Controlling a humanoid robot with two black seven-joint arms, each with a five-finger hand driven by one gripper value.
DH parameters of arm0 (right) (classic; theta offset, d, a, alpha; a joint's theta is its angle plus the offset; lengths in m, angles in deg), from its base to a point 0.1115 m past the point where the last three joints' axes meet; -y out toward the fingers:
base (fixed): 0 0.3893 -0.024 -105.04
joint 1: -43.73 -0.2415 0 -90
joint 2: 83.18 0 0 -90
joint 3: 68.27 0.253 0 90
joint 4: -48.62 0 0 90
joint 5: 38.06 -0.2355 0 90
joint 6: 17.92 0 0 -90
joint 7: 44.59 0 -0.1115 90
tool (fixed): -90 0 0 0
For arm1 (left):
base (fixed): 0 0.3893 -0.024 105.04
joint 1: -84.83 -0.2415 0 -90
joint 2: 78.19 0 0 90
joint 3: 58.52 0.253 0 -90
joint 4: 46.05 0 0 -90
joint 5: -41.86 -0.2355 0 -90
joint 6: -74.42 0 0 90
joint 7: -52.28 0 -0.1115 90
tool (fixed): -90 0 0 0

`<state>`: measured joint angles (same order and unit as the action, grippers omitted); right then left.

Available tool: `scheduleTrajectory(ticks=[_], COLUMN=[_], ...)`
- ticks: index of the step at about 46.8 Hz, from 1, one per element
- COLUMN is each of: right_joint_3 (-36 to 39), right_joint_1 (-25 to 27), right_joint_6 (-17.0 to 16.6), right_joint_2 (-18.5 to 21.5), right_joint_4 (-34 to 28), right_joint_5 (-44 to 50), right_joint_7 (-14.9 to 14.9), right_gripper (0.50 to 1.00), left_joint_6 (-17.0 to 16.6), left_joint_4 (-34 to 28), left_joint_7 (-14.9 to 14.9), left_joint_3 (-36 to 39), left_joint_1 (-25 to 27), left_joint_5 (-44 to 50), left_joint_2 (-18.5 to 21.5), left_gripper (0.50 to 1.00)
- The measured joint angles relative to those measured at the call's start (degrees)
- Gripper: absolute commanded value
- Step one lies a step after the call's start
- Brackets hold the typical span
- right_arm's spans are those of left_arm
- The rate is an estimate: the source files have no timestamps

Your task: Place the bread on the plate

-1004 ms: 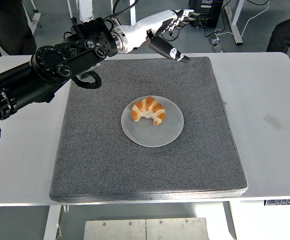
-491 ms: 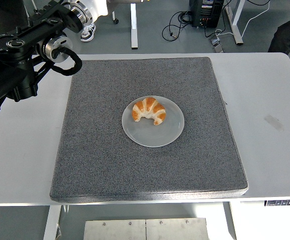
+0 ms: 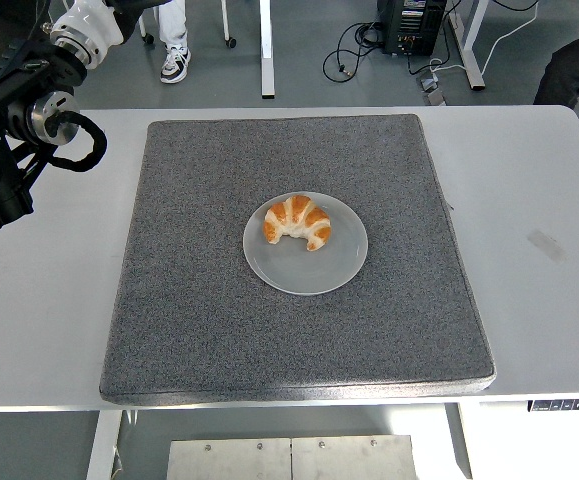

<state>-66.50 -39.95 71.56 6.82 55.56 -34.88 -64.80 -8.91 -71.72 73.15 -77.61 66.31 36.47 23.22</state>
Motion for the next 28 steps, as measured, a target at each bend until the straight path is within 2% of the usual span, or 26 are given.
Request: scheduleTrajectory(ticks=[14, 20, 28], right_joint_3=[0.0, 0.1, 0.0], right_joint_1=[0.0, 0.0, 0.1], right_joint_6=[0.0, 0.0, -0.1], right_joint_2=[0.0, 0.0, 0.0], right_joint_4=[0.0, 0.5, -0.1], right_joint_5=[0.0, 0.0, 0.0], right_joint_7=[0.0, 0.0, 0.0], right_gripper=[1.0, 1.0, 1.0], left_joint_6=[-4.0, -4.0, -3.4], left_joint_4=[4.7, 4.8, 4.8], left_joint_7=[-9.8, -10.9, -11.0], left_joint_3=[-1.7, -2.2, -2.9], left_joint_1=[-2.2, -2.9, -4.8], left_joint_5=[4.7, 5.6, 5.8], left_joint_2=[-4.9, -5.0, -5.3], left_gripper=[0.987, 0.987, 0.987])
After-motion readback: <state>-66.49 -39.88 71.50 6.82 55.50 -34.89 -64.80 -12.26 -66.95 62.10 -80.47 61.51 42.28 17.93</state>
